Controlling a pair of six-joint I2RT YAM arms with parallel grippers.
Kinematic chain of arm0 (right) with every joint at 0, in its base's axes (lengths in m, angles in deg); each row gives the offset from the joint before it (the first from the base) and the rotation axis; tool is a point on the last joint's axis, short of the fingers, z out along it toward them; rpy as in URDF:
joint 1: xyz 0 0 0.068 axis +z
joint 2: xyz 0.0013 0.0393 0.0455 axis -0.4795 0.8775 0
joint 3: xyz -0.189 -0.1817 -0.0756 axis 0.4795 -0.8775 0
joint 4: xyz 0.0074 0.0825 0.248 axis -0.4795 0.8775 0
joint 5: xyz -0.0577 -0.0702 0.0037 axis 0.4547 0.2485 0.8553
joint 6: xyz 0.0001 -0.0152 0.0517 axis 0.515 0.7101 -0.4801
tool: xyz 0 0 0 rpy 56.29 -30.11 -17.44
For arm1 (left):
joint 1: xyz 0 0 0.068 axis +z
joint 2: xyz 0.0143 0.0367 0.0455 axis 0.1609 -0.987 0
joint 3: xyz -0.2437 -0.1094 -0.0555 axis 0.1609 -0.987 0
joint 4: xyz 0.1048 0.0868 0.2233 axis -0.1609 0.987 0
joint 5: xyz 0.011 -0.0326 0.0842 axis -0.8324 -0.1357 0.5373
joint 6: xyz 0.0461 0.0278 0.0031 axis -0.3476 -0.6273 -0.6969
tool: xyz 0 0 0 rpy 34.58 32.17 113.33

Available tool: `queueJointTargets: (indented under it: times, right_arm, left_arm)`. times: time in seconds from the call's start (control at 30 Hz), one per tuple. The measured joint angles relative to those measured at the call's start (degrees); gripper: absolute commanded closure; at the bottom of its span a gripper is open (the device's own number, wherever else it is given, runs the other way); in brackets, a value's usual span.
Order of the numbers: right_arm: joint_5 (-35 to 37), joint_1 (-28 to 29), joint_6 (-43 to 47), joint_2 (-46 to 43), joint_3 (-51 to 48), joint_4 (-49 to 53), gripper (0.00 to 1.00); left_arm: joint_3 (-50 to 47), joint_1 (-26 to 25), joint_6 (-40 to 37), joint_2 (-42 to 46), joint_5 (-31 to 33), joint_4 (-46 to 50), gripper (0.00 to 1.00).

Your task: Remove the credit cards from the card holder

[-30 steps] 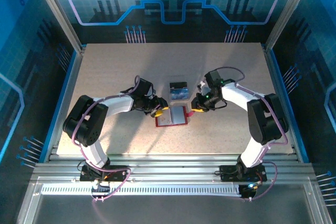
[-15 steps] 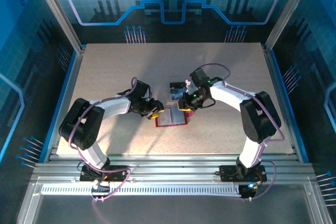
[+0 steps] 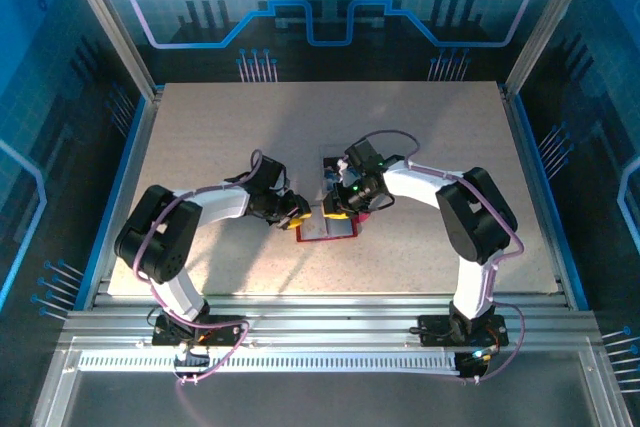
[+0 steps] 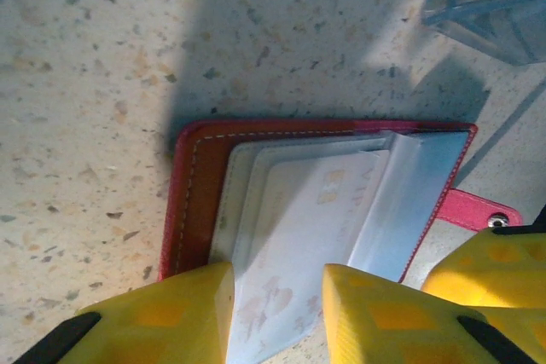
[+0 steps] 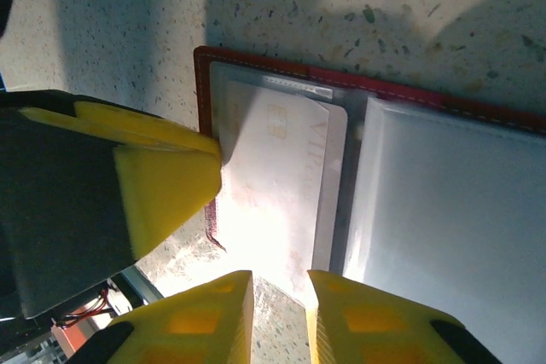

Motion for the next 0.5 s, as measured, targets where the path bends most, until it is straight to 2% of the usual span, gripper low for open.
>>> queueJointTargets:
  times: [0.5]
  right_arm:
    - [0.00,0.00,-3.89,0.07,-3.06,-4.11,0.73]
  left_arm:
    - [1.92,0.07,-0.72,-2.34,-1.36,-0.63,0.66]
